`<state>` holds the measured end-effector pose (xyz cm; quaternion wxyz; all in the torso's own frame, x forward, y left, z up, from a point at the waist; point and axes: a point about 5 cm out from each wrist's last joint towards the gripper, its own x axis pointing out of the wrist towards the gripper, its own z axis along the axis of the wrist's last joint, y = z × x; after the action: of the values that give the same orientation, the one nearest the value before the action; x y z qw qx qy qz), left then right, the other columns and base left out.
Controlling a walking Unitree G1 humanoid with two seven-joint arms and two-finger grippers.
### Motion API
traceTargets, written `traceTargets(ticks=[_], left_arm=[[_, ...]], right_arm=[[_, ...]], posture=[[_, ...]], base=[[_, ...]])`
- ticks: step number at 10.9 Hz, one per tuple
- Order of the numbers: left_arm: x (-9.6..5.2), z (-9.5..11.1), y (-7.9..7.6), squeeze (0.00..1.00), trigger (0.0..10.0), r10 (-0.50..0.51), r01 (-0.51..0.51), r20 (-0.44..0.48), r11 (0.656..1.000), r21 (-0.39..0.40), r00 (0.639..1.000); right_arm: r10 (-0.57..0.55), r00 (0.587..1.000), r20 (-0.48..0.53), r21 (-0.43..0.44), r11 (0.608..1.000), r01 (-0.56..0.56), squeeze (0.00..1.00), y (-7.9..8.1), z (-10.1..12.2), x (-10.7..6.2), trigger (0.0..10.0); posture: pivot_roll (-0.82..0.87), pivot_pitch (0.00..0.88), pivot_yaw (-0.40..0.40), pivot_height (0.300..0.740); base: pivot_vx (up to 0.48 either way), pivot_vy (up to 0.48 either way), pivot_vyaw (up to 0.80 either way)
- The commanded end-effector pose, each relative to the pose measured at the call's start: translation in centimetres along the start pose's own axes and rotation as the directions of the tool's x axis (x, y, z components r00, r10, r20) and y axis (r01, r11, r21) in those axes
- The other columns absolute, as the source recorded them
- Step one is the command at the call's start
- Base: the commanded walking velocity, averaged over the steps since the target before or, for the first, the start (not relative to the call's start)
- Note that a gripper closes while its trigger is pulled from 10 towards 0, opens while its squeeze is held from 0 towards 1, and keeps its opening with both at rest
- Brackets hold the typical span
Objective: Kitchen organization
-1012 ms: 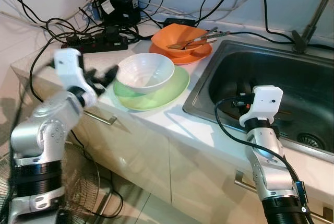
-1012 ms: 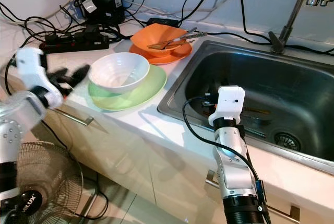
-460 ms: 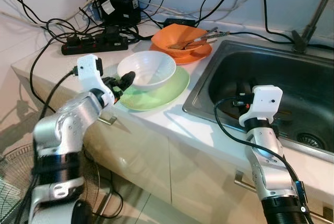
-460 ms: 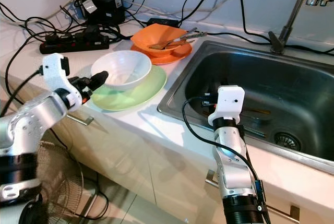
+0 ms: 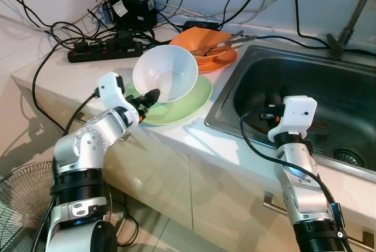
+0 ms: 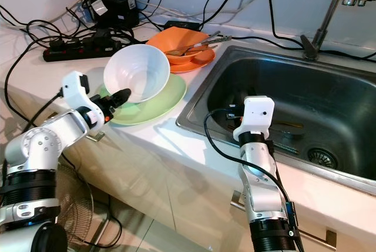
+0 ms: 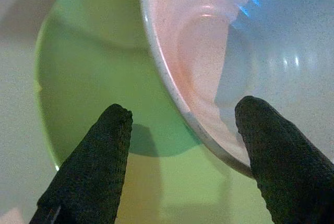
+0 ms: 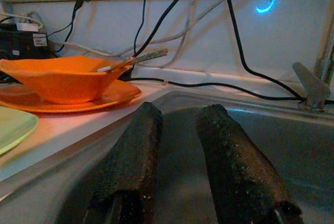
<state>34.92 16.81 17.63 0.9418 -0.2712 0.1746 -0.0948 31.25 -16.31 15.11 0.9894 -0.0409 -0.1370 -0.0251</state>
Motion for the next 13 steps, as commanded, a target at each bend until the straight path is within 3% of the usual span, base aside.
traceTargets(ticks=[1, 2, 10, 13], left_arm=[[0.2, -0.5, 0.6, 0.00, 2.0, 0.039, -0.039, -0.017, 0.999, -0.025, 0.999], [0.4, -0.5, 0.5, 0.00, 0.0, 0.045, -0.045, -0.011, 0.999, -0.029, 0.999], [0.9, -0.2, -0.1, 0.00, 0.0, 0.044, -0.043, 0.050, 0.999, -0.016, 0.998], [0.8, 1.0, -1.4, 0.00, 0.0, -0.011, 0.014, 0.165, 1.000, -0.017, 0.986]], right_arm=[[-0.001, 1.000, -0.024, 0.000, 1.000, 0.001, 0.00, 0.2, -0.6, 0.0, 10.0], [-0.004, 1.000, -0.024, -0.002, 1.000, 0.004, 0.00, 0.1, -0.6, 0.0, 10.0], [-0.015, 0.999, -0.037, -0.010, 1.000, 0.015, 0.00, 0.1, -0.8, 0.0, 10.0], [-0.013, 0.999, -0.038, -0.012, 1.000, 0.012, 0.00, 0.3, -0.8, 0.1, 10.0]], posture=[[0.07, 0.036, 0.101, 0.740], [0.06, 0.030, 0.102, 0.740], [0.06, 0.021, 0.108, 0.740], [0.06, 0.012, 0.107, 0.740]], base=[[0.000, 0.000, 0.00], [0.000, 0.000, 0.00], [0.000, 0.000, 0.00], [0.000, 0.000, 0.00]])
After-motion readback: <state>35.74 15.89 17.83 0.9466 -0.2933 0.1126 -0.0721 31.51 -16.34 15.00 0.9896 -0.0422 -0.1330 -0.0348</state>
